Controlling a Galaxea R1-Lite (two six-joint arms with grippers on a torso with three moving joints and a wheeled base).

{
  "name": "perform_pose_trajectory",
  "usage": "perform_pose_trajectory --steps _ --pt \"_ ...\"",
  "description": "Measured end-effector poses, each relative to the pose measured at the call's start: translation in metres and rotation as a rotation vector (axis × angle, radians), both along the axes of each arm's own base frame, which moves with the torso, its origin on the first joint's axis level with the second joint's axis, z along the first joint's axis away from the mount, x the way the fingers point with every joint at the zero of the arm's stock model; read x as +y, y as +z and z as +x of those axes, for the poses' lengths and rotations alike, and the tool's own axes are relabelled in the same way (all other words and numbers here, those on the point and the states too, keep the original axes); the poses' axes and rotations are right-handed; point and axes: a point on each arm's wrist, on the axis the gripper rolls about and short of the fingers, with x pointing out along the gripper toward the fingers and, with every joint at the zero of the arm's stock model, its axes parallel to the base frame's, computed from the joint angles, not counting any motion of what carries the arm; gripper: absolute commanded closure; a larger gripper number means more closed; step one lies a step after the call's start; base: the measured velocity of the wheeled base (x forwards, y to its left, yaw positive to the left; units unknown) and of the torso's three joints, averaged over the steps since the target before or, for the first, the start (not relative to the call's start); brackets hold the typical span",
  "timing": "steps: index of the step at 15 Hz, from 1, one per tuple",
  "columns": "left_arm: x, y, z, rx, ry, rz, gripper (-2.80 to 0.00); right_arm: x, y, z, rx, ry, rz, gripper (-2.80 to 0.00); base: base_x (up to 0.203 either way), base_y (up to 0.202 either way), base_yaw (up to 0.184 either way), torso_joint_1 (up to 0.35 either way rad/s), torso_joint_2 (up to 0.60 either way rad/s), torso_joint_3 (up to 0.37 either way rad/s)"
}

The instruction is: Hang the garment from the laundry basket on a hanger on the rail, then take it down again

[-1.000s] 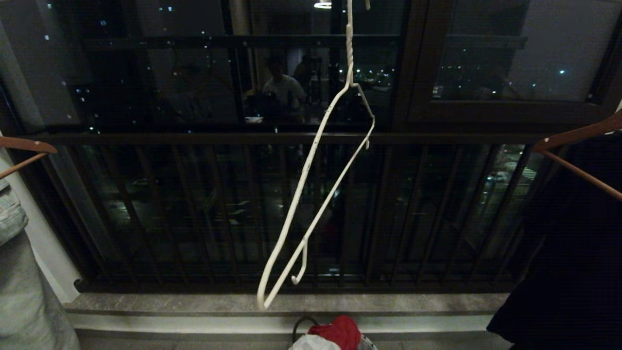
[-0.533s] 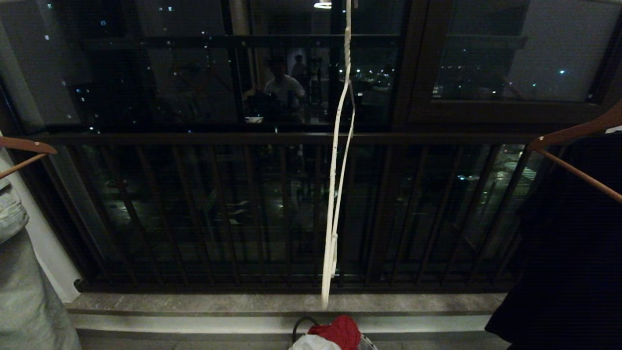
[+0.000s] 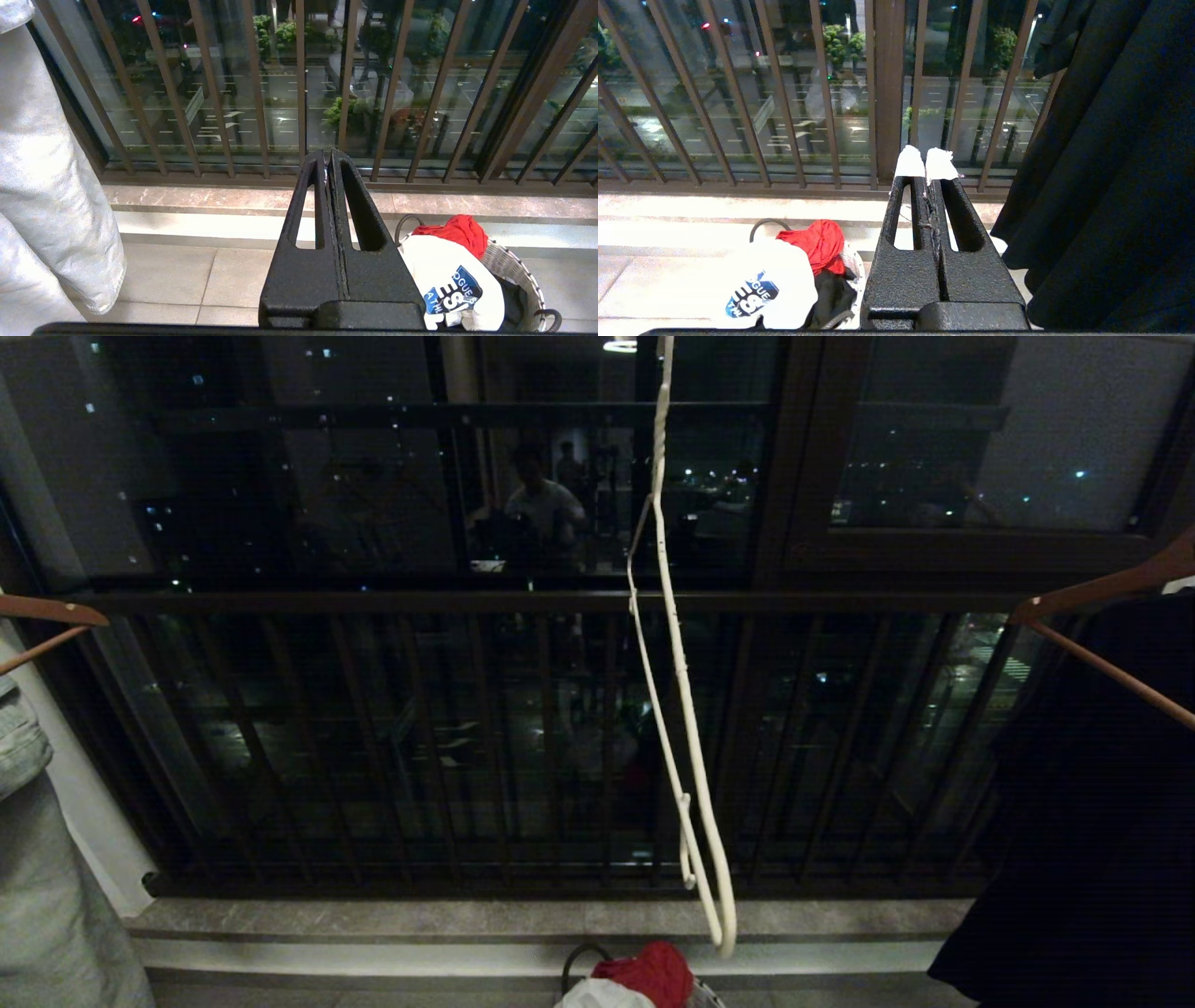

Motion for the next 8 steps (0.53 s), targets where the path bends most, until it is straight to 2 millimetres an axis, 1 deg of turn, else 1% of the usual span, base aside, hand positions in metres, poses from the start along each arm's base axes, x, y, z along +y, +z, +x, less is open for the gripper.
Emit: perform_pose_trajectory --steps 8 --pt "0.0 0.0001 0.0 -0.001 0.0 0.0 0.0 0.0 0.0004 -0.0001 -0.002 0.0 0.007 0.0 0.0 0.0 0.0 0.0 0.0 0.0"
